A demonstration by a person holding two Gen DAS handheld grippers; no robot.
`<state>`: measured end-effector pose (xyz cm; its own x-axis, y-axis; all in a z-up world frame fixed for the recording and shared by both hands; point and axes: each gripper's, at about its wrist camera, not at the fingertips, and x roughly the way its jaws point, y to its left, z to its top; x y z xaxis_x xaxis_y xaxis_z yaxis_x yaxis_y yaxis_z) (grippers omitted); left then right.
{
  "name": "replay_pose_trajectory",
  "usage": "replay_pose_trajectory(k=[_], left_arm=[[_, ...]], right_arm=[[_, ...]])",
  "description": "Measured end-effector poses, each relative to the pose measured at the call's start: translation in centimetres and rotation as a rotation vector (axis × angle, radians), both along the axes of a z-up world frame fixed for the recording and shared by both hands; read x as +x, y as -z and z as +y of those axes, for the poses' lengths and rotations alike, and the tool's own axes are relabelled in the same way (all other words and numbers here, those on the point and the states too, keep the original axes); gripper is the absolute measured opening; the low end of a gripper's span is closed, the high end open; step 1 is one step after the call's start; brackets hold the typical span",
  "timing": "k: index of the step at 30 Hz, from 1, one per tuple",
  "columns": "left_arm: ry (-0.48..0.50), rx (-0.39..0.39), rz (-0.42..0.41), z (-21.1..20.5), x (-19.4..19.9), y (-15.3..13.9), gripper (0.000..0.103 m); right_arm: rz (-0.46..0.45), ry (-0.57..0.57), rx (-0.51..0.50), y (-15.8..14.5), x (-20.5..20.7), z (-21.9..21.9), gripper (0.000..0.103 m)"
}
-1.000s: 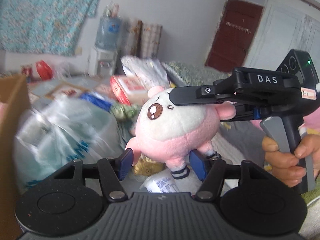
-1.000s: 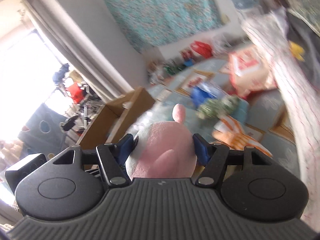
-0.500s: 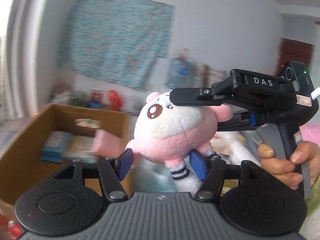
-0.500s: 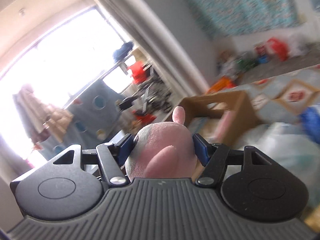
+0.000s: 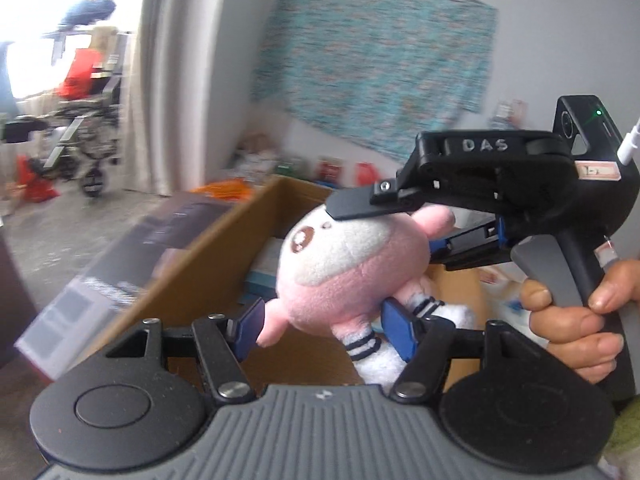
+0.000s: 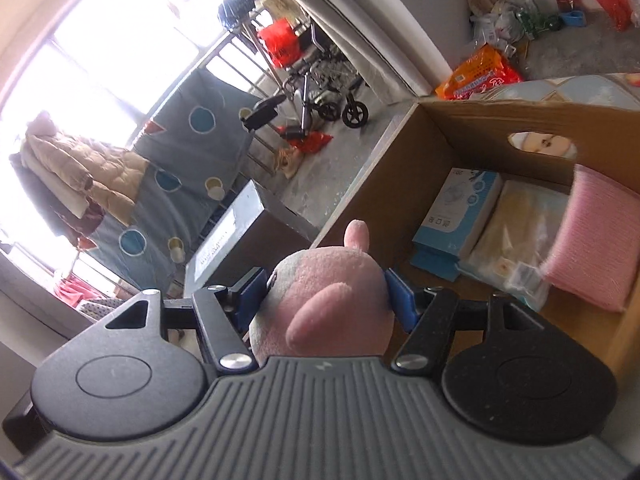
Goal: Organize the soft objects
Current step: 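Carry the plush doll over the cardboard box with the right gripper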
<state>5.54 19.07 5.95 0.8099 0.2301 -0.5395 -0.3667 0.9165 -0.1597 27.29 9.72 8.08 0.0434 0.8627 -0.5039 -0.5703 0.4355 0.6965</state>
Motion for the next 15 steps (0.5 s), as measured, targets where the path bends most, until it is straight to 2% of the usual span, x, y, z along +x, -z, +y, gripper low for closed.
replay_pose_trajectory(k=[3,8,11,15], left_arm=[[-0.046,-0.008,-0.014,1.7,-1.1,0.0,0.071],[-0.083,-0.042,-0.03,2.9,-2.9,0.1,0.071],[-0.084,-0.047,-0.039,3.2,-3.7,0.4,0.071],[-0.083,-0.059,-0.053,3.4,-4.3,0.7,0.071]], right_arm=[[-0.015,-0.016,-0.09,2.1,1.6,3.1,0.065],[0.034,-0.052,-0.256,7.0,3.3,6.3,0.062],[0.059,-0.052,-0.27,7.6,3.8,6.2,0.062],[0.05,-0.046,-0.282,7.0,4.6,6.8,0.063]])
